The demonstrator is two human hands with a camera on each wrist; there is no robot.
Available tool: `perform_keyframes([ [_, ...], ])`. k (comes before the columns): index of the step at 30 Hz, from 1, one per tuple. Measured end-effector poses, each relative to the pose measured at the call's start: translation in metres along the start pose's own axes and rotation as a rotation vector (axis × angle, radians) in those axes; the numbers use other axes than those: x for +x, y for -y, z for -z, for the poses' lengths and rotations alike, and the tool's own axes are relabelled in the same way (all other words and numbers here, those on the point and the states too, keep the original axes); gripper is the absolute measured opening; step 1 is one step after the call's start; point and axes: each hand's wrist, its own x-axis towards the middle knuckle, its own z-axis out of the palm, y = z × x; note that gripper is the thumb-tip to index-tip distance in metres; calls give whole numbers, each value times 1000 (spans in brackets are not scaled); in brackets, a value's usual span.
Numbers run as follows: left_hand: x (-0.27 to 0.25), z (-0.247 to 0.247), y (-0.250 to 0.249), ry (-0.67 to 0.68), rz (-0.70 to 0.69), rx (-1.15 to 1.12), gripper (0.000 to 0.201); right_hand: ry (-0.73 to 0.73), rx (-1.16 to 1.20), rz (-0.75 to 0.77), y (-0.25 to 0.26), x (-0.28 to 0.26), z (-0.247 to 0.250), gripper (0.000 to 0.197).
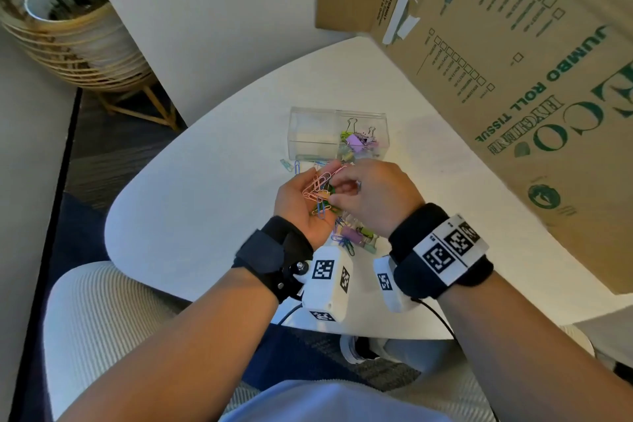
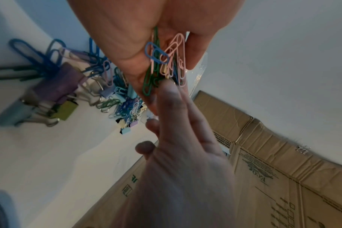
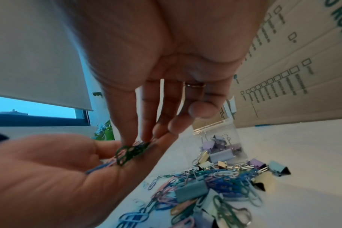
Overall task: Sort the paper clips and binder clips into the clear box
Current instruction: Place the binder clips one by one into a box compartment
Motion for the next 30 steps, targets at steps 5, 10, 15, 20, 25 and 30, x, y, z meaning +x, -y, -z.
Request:
perform_keyframes([
  [5,-2,-2,3,-27,14,26,41,19,-118,40,9,-9,-7,22],
  [10,-3,1,3,-29,20,47,41,0,-142,54,11,-13,-13,21],
  [15,2,4,3,0,36,44,38,8,-159,73,14,-14,-9,29],
  [20,7,4,4,14,64,79,37,79,-317,46,20,-14,-10,29],
  [25,12,11,7,0,91,75,54,123,-326,60,19,-10,-15,34],
  [30,11,10,1,-13,52,52,41,171,-287,125,20,-7,-12,37],
])
